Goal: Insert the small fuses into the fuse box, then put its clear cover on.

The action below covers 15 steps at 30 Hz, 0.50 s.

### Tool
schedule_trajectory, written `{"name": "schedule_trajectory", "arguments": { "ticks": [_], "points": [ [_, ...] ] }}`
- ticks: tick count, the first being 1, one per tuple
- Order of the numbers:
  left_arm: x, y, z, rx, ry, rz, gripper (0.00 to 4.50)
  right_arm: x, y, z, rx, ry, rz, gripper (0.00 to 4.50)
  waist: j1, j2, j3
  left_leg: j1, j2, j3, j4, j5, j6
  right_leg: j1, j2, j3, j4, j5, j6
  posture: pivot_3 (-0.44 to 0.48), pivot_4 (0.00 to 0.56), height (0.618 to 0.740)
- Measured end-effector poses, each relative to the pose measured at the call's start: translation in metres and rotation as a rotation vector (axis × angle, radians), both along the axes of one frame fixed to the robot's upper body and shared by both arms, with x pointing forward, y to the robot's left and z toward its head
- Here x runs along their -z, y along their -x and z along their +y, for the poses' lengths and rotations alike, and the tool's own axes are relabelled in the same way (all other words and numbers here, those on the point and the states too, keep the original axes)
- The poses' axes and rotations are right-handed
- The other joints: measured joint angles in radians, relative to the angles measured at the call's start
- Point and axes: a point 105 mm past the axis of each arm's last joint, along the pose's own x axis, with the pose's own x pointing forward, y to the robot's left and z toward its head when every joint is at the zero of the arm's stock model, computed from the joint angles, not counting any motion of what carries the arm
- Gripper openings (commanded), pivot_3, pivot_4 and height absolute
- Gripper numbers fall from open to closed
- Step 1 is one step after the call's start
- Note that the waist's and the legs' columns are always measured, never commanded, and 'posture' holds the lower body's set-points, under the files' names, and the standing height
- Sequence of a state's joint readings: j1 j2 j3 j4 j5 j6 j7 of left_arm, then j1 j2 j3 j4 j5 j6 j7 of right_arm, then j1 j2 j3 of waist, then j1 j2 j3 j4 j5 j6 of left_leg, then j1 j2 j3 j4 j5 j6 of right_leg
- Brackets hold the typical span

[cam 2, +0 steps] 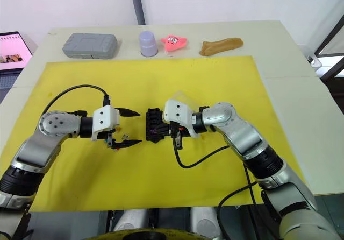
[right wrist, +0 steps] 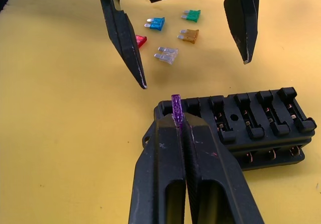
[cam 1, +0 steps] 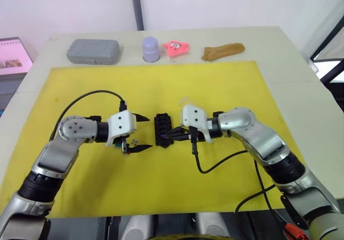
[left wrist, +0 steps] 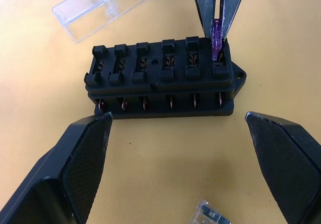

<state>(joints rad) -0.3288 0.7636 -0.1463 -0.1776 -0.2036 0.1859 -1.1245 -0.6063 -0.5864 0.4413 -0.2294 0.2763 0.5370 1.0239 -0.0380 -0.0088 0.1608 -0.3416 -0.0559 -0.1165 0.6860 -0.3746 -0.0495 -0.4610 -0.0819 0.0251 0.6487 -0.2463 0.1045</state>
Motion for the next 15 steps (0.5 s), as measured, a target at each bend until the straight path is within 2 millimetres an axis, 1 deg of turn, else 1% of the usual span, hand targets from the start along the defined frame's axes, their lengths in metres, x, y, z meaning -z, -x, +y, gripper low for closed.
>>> {"name": "schedule_trajectory", "arguments": {
  "ticks": [15],
  "points": [
    [-0.0012, 0.0, -0.0012, 0.006, 0.006, -0.016, 4.46, 0.002, 0.0001, -0.0003, -0.013, 0.022, -0.03, 0.0, 0.0, 0.0, 0.0, 0.0, 0.0, 0.0, 0.0, 0.0, 0.0, 0.0, 0.0, 0.0, 0.0, 0.0, 0.0, 0.0, 0.15, 0.74]
  ]
}}
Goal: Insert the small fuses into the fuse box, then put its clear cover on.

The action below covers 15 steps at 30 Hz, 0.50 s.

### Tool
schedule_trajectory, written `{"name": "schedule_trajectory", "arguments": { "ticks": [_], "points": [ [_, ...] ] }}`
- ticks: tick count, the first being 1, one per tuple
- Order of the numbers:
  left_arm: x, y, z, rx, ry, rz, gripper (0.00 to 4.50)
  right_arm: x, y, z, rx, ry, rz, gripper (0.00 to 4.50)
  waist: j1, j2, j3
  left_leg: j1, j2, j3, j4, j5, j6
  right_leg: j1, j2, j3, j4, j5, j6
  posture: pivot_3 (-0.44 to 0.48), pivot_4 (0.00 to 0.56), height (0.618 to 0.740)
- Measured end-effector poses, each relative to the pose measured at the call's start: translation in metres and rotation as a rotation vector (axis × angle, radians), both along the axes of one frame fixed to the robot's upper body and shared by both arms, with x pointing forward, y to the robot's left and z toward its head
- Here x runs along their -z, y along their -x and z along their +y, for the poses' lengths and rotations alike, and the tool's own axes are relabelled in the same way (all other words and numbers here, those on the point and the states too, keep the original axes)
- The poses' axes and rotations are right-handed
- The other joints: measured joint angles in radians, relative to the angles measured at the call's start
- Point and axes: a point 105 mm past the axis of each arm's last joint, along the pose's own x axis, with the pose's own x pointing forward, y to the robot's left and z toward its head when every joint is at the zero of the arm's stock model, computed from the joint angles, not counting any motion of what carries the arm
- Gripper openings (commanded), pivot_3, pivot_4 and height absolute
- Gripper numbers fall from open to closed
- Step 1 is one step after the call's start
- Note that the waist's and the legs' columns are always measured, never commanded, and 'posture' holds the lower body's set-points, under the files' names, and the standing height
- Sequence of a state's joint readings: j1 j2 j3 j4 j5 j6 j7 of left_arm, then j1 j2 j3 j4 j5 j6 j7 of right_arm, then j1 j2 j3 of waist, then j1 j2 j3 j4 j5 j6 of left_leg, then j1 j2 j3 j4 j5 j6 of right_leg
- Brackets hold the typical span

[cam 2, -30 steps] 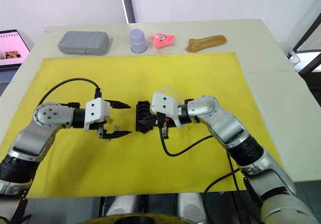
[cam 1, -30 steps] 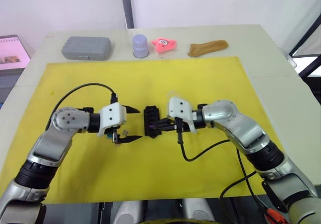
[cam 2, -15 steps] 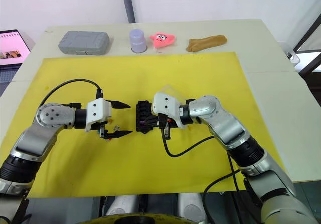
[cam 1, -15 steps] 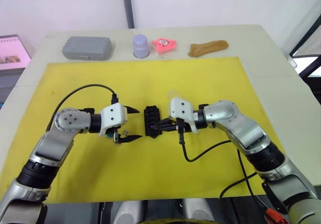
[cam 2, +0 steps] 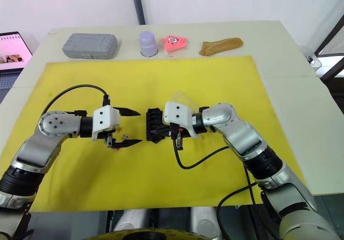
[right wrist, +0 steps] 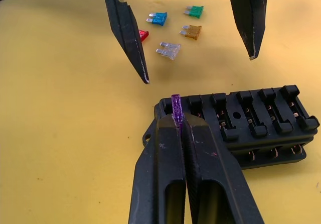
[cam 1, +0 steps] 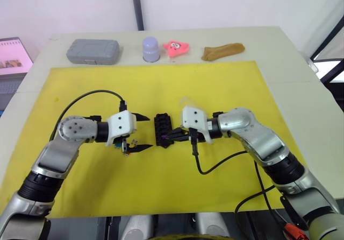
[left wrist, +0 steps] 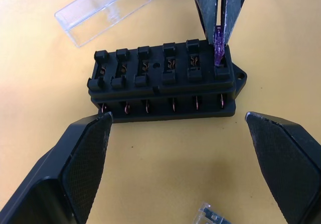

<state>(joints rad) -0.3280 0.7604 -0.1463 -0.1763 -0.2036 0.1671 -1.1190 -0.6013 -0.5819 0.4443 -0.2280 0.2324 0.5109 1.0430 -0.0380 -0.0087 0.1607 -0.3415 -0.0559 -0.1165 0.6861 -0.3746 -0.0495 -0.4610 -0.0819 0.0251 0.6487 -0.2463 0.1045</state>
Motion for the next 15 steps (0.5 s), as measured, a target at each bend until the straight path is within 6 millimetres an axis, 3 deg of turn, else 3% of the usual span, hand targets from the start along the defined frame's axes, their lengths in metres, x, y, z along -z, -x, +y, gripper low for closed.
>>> {"name": "schedule_trajectory", "arguments": {
  "ticks": [15],
  "points": [
    [0.0013, -0.0011, -0.002, -0.001, 0.016, 0.005, 4.46, 0.0004, 0.0014, 0.0015, -0.026, 0.003, -0.024, 0.0, -0.001, 0.0, 0.0, 0.0, 0.0, 0.0, 0.0, 0.0, 0.0, 0.0, 0.0, 0.0, 0.0, 0.0, 0.0, 0.0, 0.15, 0.74]
  ]
}}
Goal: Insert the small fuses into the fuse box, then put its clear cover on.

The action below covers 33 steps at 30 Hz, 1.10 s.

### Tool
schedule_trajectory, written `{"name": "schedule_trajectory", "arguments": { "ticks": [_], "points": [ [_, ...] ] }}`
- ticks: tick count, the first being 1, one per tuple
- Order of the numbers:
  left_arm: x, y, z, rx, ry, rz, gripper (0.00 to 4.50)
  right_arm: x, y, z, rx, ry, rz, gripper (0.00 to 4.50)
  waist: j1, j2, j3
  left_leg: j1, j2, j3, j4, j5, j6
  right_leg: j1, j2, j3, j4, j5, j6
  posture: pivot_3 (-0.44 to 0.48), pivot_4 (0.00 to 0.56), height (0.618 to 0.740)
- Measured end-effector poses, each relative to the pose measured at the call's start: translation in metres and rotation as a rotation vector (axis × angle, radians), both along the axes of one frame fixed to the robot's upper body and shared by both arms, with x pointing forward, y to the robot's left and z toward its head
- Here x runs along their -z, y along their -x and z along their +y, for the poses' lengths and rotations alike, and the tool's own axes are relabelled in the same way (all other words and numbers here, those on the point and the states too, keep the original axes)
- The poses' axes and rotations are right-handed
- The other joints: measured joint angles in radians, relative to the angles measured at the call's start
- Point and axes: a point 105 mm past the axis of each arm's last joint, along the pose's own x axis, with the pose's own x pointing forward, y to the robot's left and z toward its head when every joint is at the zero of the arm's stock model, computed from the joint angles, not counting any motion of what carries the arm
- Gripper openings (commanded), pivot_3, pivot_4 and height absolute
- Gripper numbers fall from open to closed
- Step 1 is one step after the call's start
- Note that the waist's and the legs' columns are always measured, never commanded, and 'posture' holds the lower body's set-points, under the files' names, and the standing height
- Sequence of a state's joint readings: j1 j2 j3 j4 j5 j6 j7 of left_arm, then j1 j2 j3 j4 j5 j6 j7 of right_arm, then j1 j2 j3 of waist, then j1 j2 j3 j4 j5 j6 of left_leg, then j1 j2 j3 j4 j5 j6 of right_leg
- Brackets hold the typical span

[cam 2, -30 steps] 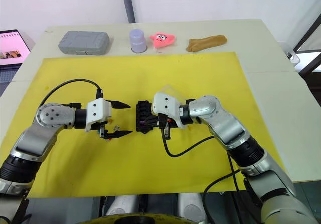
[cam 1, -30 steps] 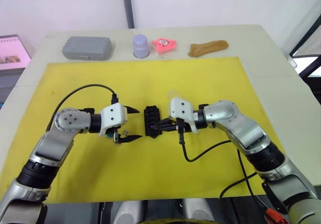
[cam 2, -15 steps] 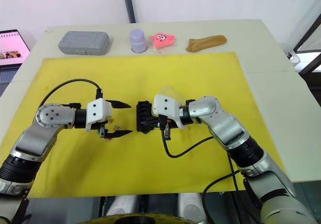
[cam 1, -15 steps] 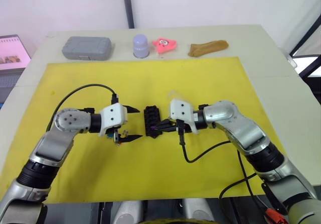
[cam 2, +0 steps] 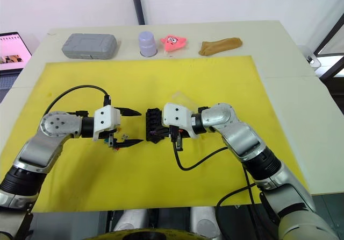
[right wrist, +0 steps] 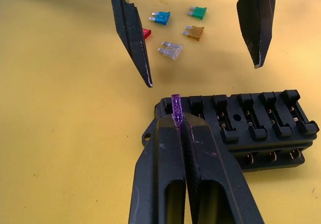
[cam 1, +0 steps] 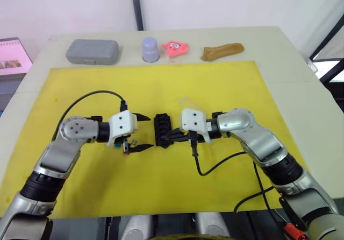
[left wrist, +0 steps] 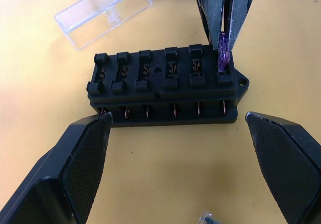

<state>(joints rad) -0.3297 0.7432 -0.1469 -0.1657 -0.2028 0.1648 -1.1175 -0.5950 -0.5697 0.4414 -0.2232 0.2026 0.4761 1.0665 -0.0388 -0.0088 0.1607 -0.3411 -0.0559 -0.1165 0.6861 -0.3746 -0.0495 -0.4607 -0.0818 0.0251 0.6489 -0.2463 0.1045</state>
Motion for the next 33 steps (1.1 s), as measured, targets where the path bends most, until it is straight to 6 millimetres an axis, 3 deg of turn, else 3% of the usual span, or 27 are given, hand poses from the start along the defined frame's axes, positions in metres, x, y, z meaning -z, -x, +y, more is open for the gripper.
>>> {"name": "schedule_trajectory", "arguments": {
  "ticks": [33],
  "points": [
    [-0.0024, -0.0003, -0.0043, 0.006, 0.001, -0.015, 4.46, 0.0029, -0.0023, -0.0002, -0.013, 0.027, -0.022, 0.0, 0.0, 0.0, 0.0, 0.0, 0.0, 0.0, 0.0, 0.0, 0.0, 0.0, 0.0, 0.0, 0.0, 0.0, 0.0, 0.0, 0.15, 0.74]
  ]
}}
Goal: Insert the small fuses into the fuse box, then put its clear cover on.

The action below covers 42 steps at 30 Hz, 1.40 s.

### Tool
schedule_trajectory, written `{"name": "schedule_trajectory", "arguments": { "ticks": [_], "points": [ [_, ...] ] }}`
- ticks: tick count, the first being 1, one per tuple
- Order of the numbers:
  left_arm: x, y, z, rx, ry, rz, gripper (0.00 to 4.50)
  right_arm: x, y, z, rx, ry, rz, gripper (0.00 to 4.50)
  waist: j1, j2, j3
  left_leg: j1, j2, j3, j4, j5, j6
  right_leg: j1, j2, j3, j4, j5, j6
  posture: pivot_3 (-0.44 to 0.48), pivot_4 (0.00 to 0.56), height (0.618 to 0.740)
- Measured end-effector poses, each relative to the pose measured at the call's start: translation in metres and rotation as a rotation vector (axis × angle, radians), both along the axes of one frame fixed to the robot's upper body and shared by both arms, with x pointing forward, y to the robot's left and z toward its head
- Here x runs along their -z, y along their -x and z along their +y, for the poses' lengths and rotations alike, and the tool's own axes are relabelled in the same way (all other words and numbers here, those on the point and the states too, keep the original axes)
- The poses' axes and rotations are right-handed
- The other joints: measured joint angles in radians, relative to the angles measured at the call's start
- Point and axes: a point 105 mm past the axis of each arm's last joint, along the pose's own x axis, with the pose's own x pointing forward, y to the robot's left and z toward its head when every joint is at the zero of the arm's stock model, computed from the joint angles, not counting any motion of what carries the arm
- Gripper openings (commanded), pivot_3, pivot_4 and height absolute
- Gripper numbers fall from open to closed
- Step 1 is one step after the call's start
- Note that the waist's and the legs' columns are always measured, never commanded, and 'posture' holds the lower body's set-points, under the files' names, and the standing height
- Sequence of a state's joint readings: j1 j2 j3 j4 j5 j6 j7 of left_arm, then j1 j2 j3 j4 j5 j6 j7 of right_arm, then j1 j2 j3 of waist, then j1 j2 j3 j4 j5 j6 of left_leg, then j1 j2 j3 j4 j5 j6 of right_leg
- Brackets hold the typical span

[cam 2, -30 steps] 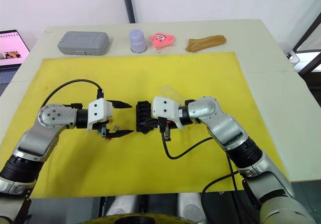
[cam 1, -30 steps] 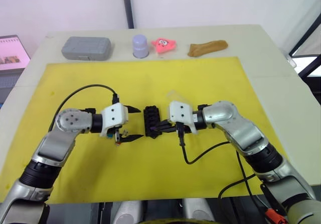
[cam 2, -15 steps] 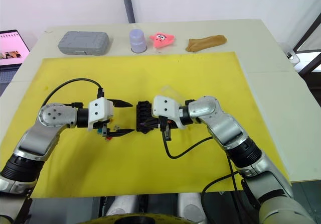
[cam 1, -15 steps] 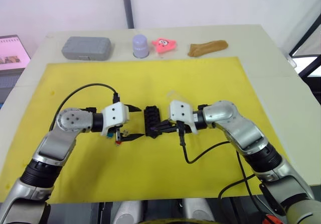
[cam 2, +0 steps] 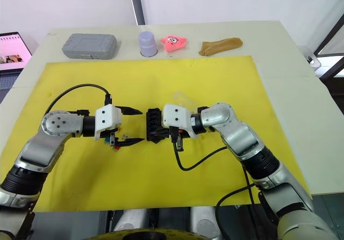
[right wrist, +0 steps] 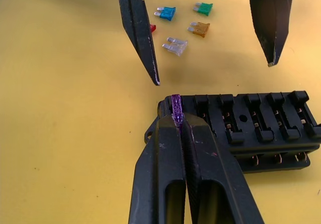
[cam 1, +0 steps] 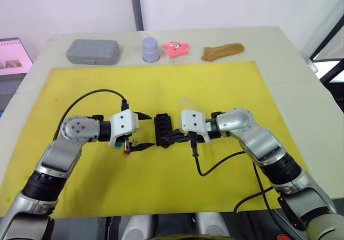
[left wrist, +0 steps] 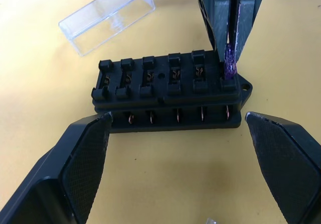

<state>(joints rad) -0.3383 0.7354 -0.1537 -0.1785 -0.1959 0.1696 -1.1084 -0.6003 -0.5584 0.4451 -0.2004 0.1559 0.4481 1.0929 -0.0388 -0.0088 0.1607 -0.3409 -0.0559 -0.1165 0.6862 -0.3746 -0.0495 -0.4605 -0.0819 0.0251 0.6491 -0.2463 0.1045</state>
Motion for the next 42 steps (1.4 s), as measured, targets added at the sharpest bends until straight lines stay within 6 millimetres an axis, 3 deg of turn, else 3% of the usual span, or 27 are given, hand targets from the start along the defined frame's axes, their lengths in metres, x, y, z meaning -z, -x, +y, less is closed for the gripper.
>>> {"name": "schedule_trajectory", "arguments": {
  "ticks": [11, 14, 19, 24, 31, 34, 39, 42],
  "points": [
    [-0.002, 0.001, -0.002, 0.006, 0.002, -0.01, 4.46, 0.001, -0.001, 0.005, 0.001, 0.018, -0.001, 0.0, -0.004, 0.0, 0.0, 0.001, 0.0, 0.0, 0.0, 0.0, 0.0, 0.0, 0.0, 0.0, 0.0, 0.0, 0.0, 0.0, 0.15, 0.74],
    [-0.002, 0.001, -0.002, 0.006, 0.002, -0.009, 4.5, 0.001, -0.001, 0.005, 0.001, 0.022, -0.002, 1.02, -0.004, 0.0, 0.0, 0.001, 0.0, 0.0, 0.0, 0.0, 0.0, 0.0, 0.0, 0.0, 0.0, 0.0, 0.0, 0.0, 0.15, 0.74],
    [-0.002, 0.001, -0.002, 0.006, 0.002, -0.008, 4.5, 0.003, 0.0, 0.004, 0.005, 0.031, 0.02, 3.49, -0.002, 0.0, 0.0, 0.001, 0.0, 0.0, 0.0, 0.0, 0.0, 0.001, 0.0, 0.0, 0.0, 0.0, 0.0, 0.0, 0.15, 0.74],
    [-0.002, 0.001, -0.002, 0.007, 0.002, -0.008, 4.5, -0.002, -0.001, 0.001, 0.039, 0.004, 0.081, 3.49, -0.002, 0.0, 0.0, 0.0, 0.0, 0.0, 0.0, 0.0, 0.0, 0.0, 0.0, 0.0, 0.0, 0.0, 0.0, 0.0, 0.15, 0.74],
    [-0.002, 0.001, -0.002, 0.007, 0.001, -0.008, 4.5, -0.035, 0.003, 0.003, 0.052, -0.107, 0.116, 3.49, -0.002, 0.0, 0.0, 0.0, 0.0, 0.0, 0.0, 0.0, 0.0, 0.0, 0.0, 0.0, 0.0, 0.0, 0.0, 0.0, 0.15, 0.74],
    [-0.001, 0.001, -0.002, 0.006, 0.001, -0.008, 4.5, -0.038, 0.001, 0.006, 0.066, -0.137, 0.113, 2.68, -0.002, 0.0, 0.0, 0.0, 0.0, 0.0, 0.0, 0.0, 0.0, 0.0, 0.0, 0.0, 0.0, 0.0, 0.0, 0.0, 0.15, 0.74],
    [-0.003, -0.005, 0.001, -0.009, -0.003, -0.011, 4.5, -0.03, -0.011, 0.007, 0.121, -0.152, 0.111, 0.2, -0.002, 0.0, 0.0, 0.0, 0.0, 0.0, 0.0, 0.0, 0.0, 0.0, 0.0, 0.0, 0.0, 0.0, 0.0, 0.0, 0.15, 0.74],
    [-0.003, -0.007, 0.002, -0.016, -0.005, -0.014, 4.5, -0.024, -0.014, 0.007, 0.131, -0.149, 0.117, 0.09, -0.003, 0.0, 0.0, 0.0, 0.0, 0.0, 0.0, 0.0, 0.0, 0.0, 0.0, 0.0, 0.0, 0.0, 0.0, 0.0, 0.15, 0.74]
  ]
}}
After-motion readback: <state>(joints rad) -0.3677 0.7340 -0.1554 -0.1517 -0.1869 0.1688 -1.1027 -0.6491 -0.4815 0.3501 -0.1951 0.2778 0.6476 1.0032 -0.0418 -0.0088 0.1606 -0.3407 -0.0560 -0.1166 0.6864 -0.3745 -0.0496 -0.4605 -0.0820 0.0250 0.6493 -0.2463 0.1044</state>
